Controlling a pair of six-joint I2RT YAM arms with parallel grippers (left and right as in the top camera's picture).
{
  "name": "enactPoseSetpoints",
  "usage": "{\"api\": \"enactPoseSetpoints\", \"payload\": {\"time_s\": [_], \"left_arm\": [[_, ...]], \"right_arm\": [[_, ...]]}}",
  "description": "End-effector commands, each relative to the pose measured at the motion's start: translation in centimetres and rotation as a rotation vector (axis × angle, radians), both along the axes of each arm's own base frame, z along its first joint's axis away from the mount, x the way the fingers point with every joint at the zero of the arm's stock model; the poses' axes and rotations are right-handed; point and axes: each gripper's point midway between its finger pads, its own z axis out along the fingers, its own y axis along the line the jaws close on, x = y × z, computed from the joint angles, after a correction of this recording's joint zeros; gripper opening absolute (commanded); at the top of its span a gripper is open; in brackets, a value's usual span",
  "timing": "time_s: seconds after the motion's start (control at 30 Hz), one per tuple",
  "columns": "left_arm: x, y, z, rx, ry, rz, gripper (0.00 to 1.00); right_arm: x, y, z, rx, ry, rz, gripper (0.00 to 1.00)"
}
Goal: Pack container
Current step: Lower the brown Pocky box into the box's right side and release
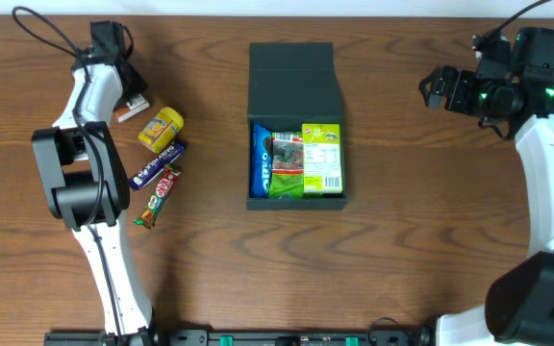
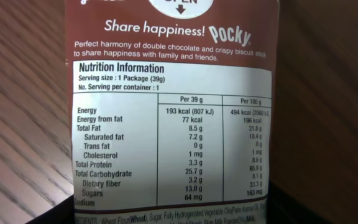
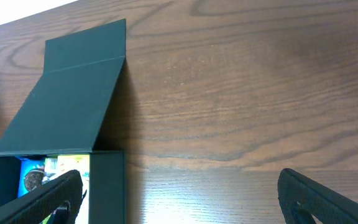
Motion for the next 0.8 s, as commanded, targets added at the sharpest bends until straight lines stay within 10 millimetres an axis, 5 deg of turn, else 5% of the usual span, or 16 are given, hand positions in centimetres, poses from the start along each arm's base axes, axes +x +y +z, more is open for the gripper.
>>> {"api": "enactPoseSetpoints", "payload": {"time_s": [0.0, 0.17, 0.33, 0.53, 0.77], "left_arm": [[2.1, 0.4, 3.1, 0.030, -0.058, -0.032, 0.66], [4.6, -1.6, 9.0, 0.068, -0.130, -0.121, 0.66], [5.4, -6.5, 12.9, 0.070, -0.163, -0.224, 0.67], [4.7, -15.9, 14.1, -0.010, -0.153, -0.391, 0.67], [0.1, -26.8, 13.1, -0.080, -0.037, -0.577, 0.65]], "right_arm": [[0.1, -0.3, 1.4, 0.004, -0.033, -0.013, 0.99], [0.7, -1.3, 1.8, -0.012, -0.064, -0.038, 0.99], [0.5, -3.4, 1.6, -0.046, -0.057, -0.101, 0.99], [0.0, -6.6, 1.6, -0.048, -0.056, -0.173, 0.99], [-0.9, -9.8, 1.6, -0.078, -0.057, -0.213, 0.99]]}}
